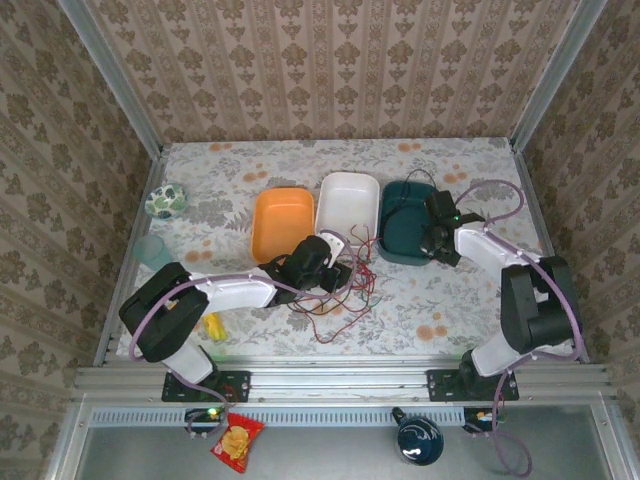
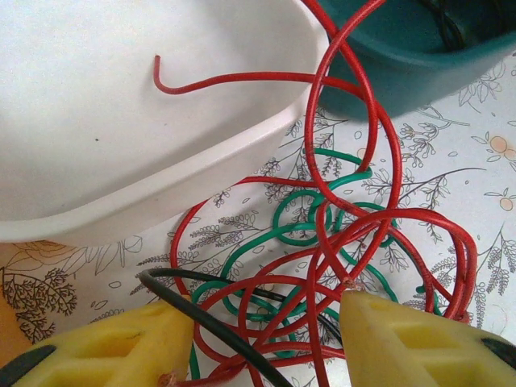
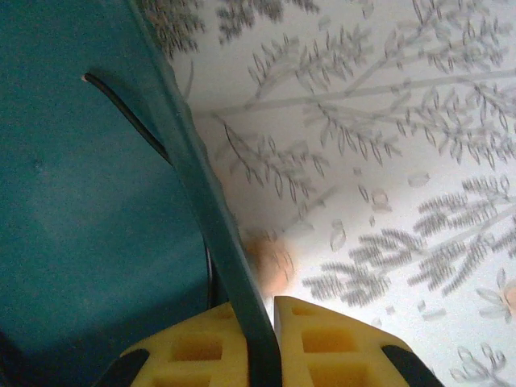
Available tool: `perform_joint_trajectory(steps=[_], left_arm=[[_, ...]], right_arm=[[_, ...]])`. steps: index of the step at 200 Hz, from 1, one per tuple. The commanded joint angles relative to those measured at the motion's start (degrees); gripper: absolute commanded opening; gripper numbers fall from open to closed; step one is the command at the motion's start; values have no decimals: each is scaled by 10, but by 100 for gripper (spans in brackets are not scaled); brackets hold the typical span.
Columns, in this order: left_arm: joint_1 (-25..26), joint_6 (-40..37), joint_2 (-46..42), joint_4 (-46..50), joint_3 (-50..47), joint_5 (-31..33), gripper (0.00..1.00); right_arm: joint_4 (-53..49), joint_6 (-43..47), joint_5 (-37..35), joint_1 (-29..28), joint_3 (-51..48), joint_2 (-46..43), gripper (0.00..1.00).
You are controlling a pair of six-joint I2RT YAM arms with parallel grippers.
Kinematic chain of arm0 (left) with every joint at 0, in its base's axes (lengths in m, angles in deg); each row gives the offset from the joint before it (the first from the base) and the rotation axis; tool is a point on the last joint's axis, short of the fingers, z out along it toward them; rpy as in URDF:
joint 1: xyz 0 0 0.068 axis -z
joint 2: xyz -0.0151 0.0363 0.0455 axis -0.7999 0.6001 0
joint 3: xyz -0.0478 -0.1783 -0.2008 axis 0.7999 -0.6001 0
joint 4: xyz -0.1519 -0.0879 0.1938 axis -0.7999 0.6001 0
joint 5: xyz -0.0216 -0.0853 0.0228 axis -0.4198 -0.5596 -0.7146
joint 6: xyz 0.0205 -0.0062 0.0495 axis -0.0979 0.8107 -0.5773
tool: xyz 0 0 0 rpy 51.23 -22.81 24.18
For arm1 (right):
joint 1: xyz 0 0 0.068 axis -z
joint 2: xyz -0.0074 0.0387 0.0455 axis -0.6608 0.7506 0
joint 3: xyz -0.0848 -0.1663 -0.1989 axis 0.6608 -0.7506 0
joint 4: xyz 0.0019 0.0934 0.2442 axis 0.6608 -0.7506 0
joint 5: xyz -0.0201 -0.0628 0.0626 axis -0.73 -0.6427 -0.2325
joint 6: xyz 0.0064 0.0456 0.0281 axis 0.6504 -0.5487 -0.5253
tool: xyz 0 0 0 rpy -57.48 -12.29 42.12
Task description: Untangle the cables
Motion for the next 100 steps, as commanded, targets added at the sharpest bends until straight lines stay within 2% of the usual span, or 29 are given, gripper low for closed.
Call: perform_joint_trajectory(steps=[1, 17, 26, 46, 59, 76, 100], left_arm=[[-4, 11, -19, -15, -1, 3, 51], [-4, 7, -19, -13, 1, 2, 51], [-4, 5, -17, -11, 4, 3, 51], [-4, 4, -18, -11, 7, 3, 51], [-4, 5, -19, -13, 7, 3, 51], [-3, 3, -21, -15, 6, 3, 52], [-3, 1, -21, -21, 3, 4, 54]], right_arm=[[37, 5, -14, 21, 28, 41, 10], [47, 10, -18, 29, 54, 57, 10], [54, 21, -21, 30, 67, 60, 15], [59, 39, -30, 30, 83, 44, 43], [69, 44, -35, 28, 72, 11, 54], [94, 59, -40, 16, 34, -50, 59], [114, 81, -63, -21, -27, -159, 61]])
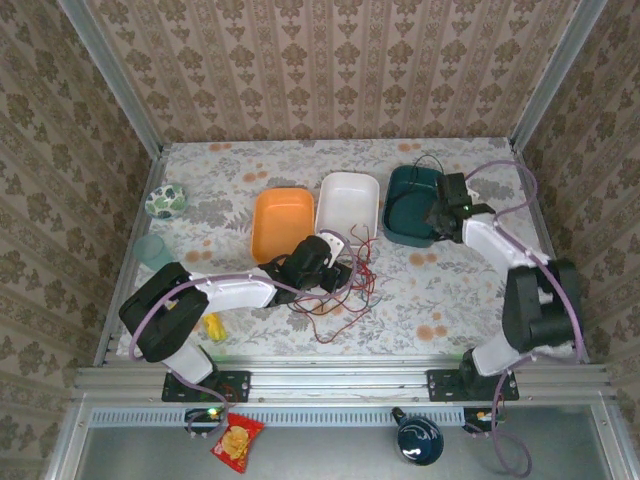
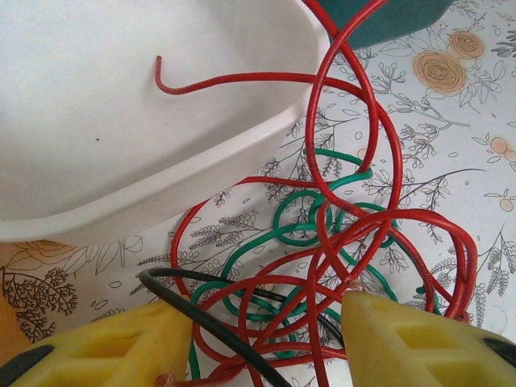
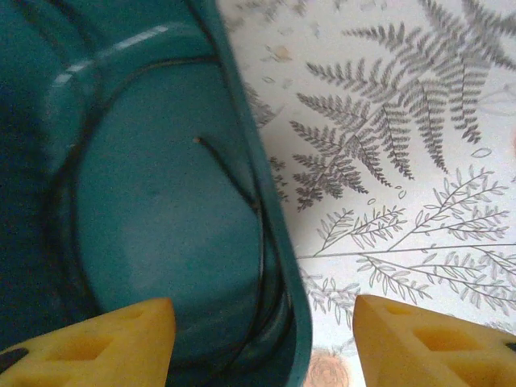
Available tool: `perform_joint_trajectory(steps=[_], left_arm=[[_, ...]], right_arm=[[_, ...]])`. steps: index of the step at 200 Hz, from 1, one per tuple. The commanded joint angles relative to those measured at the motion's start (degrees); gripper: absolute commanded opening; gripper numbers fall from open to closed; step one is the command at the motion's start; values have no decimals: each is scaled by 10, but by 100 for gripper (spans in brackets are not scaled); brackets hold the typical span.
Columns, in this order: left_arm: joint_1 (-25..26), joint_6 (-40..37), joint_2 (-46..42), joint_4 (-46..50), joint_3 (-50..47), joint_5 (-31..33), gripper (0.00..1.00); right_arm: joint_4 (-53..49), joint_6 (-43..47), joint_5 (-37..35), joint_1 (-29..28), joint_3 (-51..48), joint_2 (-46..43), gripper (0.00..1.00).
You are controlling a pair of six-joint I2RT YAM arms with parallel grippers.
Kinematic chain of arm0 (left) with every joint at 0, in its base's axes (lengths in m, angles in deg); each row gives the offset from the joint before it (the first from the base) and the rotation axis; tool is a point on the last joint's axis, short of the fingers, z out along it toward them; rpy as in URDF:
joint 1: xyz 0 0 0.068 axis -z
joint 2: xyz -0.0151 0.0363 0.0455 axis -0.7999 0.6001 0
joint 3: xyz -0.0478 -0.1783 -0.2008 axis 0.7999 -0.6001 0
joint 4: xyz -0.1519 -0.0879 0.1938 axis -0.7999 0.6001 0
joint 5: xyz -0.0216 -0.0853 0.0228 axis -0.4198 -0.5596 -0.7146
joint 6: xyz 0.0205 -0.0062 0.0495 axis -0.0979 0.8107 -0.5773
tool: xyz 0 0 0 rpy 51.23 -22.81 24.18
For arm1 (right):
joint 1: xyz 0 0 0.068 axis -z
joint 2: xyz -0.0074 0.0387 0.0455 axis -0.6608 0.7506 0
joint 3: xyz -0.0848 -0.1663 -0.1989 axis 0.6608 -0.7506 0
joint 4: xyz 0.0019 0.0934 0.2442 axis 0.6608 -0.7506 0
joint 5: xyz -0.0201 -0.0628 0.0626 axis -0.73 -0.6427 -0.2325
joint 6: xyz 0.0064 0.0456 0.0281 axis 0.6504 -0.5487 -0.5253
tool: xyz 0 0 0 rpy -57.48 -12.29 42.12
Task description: Untangle the cables
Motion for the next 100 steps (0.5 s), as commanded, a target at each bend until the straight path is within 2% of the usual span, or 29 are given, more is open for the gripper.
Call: perform_joint_trajectory(steps=[1, 16, 49, 64, 100], left_arm=[[-3, 1, -21, -22, 3, 4, 54], [-3, -1, -20, -24, 2, 2, 55], [-3, -4, -19, -25, 1, -1, 58], [-4, -5, -18, -24, 0, -1, 59], [-2, -11, -18, -15, 0, 0, 58]], right_arm=[[29, 34, -39, -35, -51, -109, 62], [42, 60, -28, -71, -93, -169, 62], [71, 141, 93, -164, -166, -246, 62], [86, 150, 156, -184, -191, -247, 61], [115, 144, 250, -193, -198, -195, 57]])
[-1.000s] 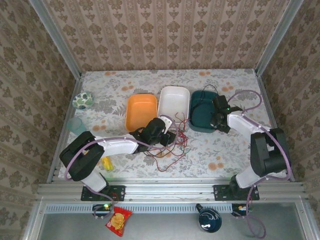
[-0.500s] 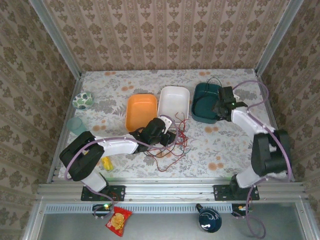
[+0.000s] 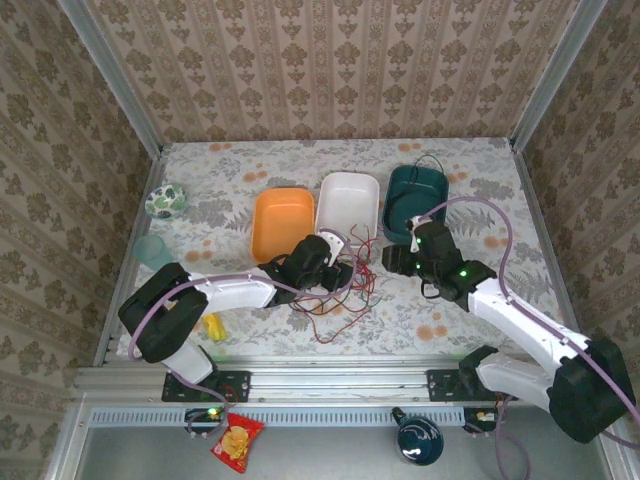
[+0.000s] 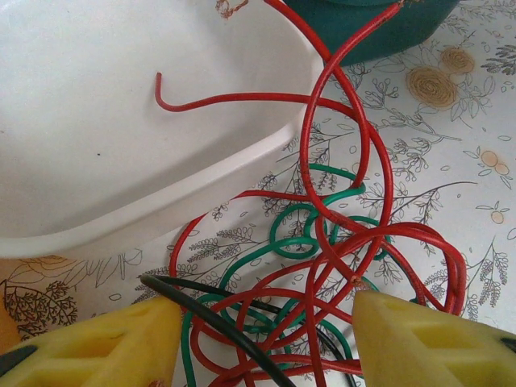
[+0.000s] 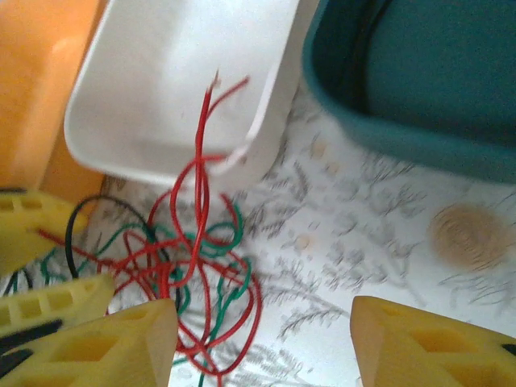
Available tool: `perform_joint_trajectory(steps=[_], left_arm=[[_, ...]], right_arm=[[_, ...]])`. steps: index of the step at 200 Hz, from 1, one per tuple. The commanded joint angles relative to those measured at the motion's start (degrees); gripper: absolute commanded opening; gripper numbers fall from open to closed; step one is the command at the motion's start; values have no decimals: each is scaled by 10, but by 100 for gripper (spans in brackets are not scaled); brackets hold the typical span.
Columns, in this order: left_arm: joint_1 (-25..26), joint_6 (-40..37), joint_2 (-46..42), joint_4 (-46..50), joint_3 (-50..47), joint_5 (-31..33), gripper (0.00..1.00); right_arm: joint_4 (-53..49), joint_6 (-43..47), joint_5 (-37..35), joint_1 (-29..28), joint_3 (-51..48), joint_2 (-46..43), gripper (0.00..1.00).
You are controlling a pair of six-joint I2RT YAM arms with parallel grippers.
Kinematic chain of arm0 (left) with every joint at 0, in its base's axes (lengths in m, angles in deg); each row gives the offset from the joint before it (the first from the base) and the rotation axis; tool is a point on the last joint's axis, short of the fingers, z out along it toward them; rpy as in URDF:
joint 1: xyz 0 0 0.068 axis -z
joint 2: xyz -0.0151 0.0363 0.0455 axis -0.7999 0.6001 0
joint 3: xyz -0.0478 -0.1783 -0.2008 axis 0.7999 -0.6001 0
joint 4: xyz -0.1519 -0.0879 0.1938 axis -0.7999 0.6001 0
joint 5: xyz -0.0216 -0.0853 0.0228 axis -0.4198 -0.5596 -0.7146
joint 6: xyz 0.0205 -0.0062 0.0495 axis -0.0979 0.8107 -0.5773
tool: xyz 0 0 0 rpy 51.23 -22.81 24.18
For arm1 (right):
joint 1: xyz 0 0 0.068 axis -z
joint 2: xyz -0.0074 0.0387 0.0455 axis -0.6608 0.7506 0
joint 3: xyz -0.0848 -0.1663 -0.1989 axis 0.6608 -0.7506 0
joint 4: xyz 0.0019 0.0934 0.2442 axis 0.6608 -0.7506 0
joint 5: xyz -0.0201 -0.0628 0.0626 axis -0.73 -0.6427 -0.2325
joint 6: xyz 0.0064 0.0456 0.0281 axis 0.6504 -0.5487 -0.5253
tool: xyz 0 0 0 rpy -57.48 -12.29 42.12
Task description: Untangle the cables
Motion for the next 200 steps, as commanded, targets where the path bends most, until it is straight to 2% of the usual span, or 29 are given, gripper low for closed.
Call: perform_joint_trajectory(steps=[1, 24, 43, 80, 117, 146, 164, 200], left_arm=[[-2, -10, -17, -2, 1, 1, 58], [-1, -13, -22, 7, 0, 4, 58], [1, -8, -33, 7, -7, 12, 58], [0, 8, -81, 30, -34, 40, 58], [-1, 53, -156, 130, -65, 57, 58], [-8, 109, -209, 268, -74, 105, 58], [-21, 126, -214, 322, -81, 104, 58], [-44, 129, -181, 325, -90, 71, 51]], right_arm=[[40, 22, 99, -5, 0, 31, 57], [39, 38, 162, -12, 27, 87, 53], [35, 44, 174, -20, 42, 118, 52], [37, 23, 127, -24, 50, 143, 53], [37, 16, 100, -24, 55, 154, 52], [32, 17, 67, -23, 55, 146, 52], [31, 17, 55, -23, 53, 149, 52], [30, 13, 49, -23, 64, 163, 51]])
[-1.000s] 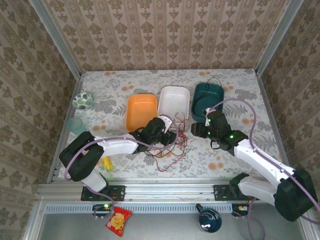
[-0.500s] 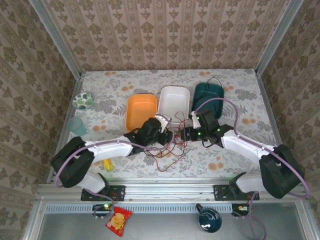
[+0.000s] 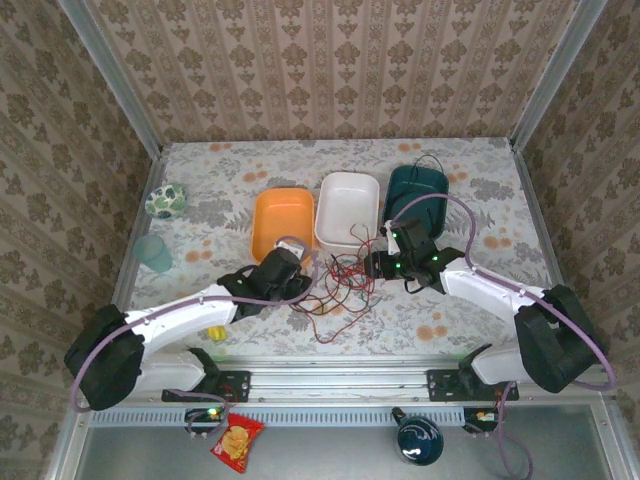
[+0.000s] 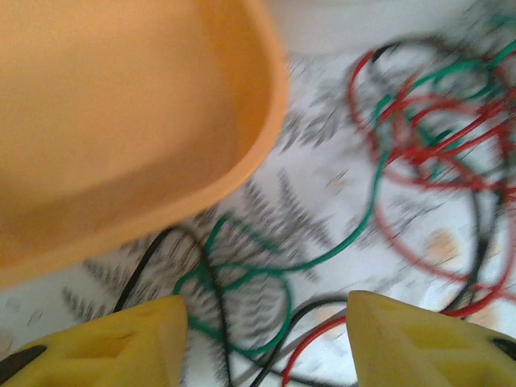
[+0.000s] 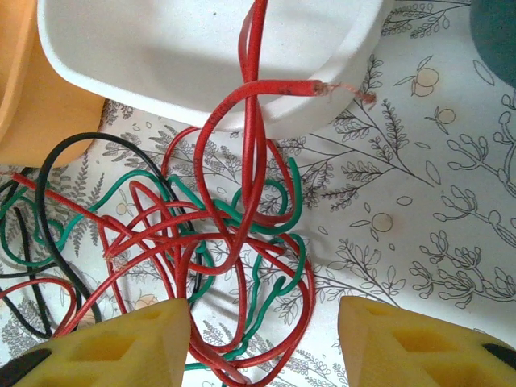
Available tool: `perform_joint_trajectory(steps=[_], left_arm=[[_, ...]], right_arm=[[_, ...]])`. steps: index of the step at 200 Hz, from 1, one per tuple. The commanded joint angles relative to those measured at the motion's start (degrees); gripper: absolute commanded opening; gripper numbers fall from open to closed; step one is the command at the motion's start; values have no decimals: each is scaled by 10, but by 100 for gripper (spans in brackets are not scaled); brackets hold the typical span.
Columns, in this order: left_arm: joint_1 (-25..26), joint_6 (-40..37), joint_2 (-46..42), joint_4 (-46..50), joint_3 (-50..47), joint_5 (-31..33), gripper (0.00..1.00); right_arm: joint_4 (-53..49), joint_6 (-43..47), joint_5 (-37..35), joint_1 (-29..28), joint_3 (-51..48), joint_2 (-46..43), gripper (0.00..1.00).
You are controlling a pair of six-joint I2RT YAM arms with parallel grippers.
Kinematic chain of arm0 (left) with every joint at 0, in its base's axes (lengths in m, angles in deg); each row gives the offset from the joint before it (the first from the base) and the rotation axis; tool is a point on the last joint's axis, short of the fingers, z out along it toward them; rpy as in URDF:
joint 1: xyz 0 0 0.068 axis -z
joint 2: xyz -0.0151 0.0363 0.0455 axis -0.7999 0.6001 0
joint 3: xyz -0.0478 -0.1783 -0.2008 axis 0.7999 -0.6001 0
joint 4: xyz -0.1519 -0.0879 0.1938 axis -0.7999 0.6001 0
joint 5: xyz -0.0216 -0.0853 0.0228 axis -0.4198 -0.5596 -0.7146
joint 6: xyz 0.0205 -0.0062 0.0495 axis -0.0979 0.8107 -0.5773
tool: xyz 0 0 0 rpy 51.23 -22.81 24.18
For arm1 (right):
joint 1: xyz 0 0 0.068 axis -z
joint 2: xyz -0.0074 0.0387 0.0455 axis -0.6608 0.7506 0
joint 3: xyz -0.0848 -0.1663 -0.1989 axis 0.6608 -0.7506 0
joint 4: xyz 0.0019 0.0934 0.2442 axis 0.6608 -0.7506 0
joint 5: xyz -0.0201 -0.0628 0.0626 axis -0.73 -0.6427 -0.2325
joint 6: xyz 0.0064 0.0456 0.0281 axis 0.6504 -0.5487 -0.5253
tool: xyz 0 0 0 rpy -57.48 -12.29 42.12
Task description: Untangle the cables
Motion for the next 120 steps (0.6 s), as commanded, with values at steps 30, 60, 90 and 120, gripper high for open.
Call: perform_joint_trajectory(steps=[30, 60, 90, 120], left_arm=[[-11, 18, 42, 29, -5, -10, 42], [-14, 14, 60, 11, -6, -13, 34], [-14, 11, 77, 3, -9, -14, 28], [-14, 8, 86, -4, -10, -15, 19]], right_arm=[[1, -17, -24, -2, 25, 13, 50], [-3, -20, -29, -2, 24, 13, 50], [-9, -14, -37, -2, 21, 4, 50], [-13, -10, -47, -1, 21, -1, 50]])
